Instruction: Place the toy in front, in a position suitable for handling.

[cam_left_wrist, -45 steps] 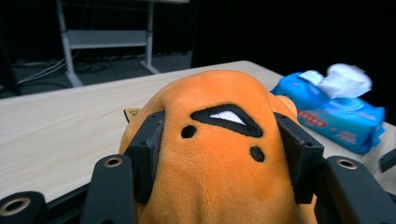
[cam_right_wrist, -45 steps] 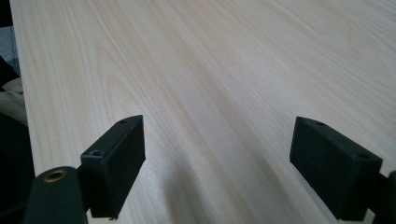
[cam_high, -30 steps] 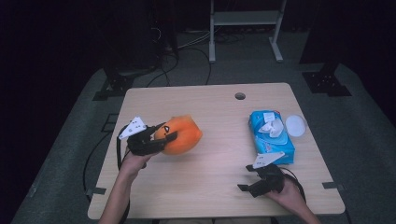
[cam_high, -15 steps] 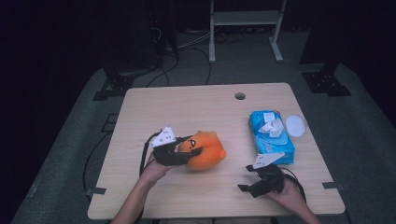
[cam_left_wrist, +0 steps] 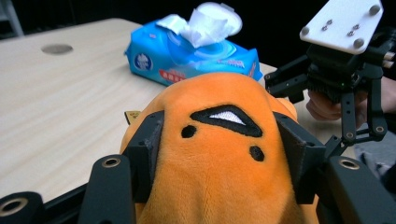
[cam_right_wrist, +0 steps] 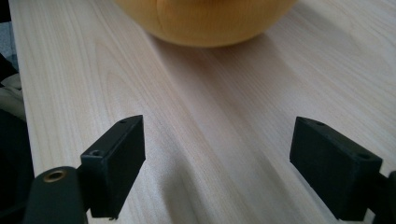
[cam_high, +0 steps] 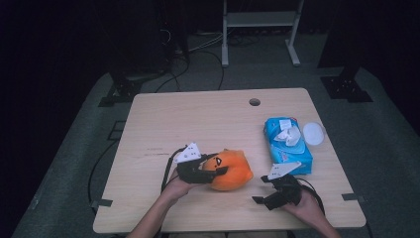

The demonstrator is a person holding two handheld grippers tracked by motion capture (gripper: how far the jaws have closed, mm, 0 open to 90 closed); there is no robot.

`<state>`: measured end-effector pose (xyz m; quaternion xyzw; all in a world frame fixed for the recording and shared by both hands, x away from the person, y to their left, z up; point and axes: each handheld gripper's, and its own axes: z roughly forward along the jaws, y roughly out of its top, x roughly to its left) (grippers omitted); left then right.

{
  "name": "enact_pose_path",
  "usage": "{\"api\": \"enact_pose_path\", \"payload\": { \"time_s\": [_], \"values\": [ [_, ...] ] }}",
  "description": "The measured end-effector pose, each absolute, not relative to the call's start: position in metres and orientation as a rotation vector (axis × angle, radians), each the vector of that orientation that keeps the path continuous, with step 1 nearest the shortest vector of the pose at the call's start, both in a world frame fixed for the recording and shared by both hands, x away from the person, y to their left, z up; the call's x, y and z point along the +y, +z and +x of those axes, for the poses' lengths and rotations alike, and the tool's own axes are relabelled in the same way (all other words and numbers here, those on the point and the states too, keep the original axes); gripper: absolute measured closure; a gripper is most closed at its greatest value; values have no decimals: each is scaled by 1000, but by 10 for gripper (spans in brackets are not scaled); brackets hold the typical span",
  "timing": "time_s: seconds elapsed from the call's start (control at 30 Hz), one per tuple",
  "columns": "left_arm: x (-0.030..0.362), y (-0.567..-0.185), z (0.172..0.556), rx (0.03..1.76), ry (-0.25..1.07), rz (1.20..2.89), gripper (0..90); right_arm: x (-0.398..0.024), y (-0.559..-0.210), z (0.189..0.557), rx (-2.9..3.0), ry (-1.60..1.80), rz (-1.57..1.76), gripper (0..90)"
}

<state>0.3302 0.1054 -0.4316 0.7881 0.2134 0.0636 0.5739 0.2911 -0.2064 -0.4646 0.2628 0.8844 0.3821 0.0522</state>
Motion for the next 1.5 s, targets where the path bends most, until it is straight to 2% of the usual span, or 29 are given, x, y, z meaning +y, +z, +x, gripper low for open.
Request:
{"api": "enact_pose_path", "payload": {
  "time_s": [0.17, 0.33, 0.53, 0.87, 1.3, 1.5],
  "values": [
    [104, -449, 334, 524, 112, 1843, 397, -207, -464, 291, 2688, 1155, 798, 172],
    [105, -451, 334, 477, 125, 1900, 339, -207, -465, 291, 2689, 1153, 797, 172],
    [105, -453, 333, 456, 116, 1917, 314, -207, -462, 290, 2666, 1156, 801, 172],
    [105, -455, 332, 449, 108, 1924, 285, -216, -438, 287, 2520, 1248, 787, 188],
    [103, -456, 329, 438, 134, 1933, 277, -247, -398, 320, 2279, 1283, 847, 191],
    [103, -456, 329, 441, 133, 1931, 274, -262, -391, 340, 2212, 1272, 905, 192]
  ]
}}
